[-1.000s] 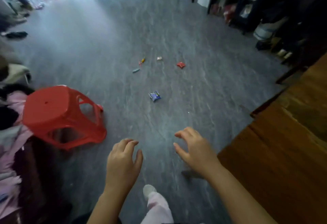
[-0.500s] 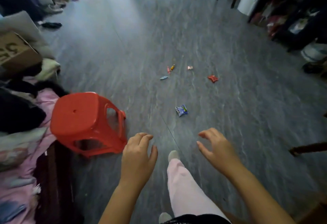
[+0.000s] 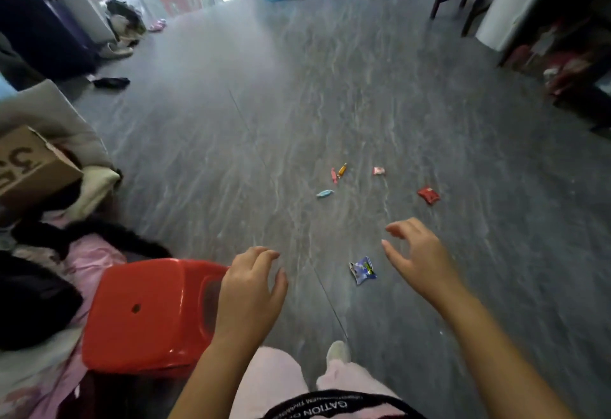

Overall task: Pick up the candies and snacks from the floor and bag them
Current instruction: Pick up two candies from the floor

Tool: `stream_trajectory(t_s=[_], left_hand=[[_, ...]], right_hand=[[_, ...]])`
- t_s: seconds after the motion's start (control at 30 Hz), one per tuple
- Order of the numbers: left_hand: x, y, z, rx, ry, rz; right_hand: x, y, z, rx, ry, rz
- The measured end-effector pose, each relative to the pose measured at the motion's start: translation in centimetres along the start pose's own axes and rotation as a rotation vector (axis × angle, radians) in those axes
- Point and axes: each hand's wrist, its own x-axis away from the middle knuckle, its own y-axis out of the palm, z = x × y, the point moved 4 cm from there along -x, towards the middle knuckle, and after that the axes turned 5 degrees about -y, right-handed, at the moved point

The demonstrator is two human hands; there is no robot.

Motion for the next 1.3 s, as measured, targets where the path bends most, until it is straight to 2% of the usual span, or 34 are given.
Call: stream_trajectory(t_s=[0.2, 0.37, 0.5, 0.63, 0.73, 0.87, 1.1, 1.3], left_hand=[[-11.3, 0.8, -4.5, -0.012, -0.041, -0.045], [-24.4, 0.8, -7.7, -0.003, 0.033, -0.084], [-34.2, -0.5, -10.0, 0.019, 0.116, -0.111], [-43.3, -1.1, -12.0, -0.010, 0.254, -0.155], [-48.7, -0.7, -12.6, -0.011, 0.253, -0.176], [-55.1, 0.8, -11.8, -0.006, 0.267, -0.223], [-66.6, 3.1, -6.7, -0.118, 0.483, -0.305], [-74.8, 6.1, -1.3, -0.176, 0.644, -0.355]], right_hand=[[-9.0, 3.3, 0.9, 0.035, 0.076, -0.030], [-17.8, 6.5, 0.4, 0.062, 0.184, -0.036], [-27.3, 8.7, -2.2, 0.086, 0.199, -0.066], [-36.5, 9.8, -4.6, 0.078, 0.199, -0.011], [-40.4, 11.1, -4.5, 0.081, 0.237, 0.009], [-44.2, 12.1, -2.5, 0.066, 0.360, 0.045], [-52.8, 10.5, 2.2, 0.055, 0.489, 0.112], [-58.4, 8.4, 5.1, 0.071, 0.547, 0.257]])
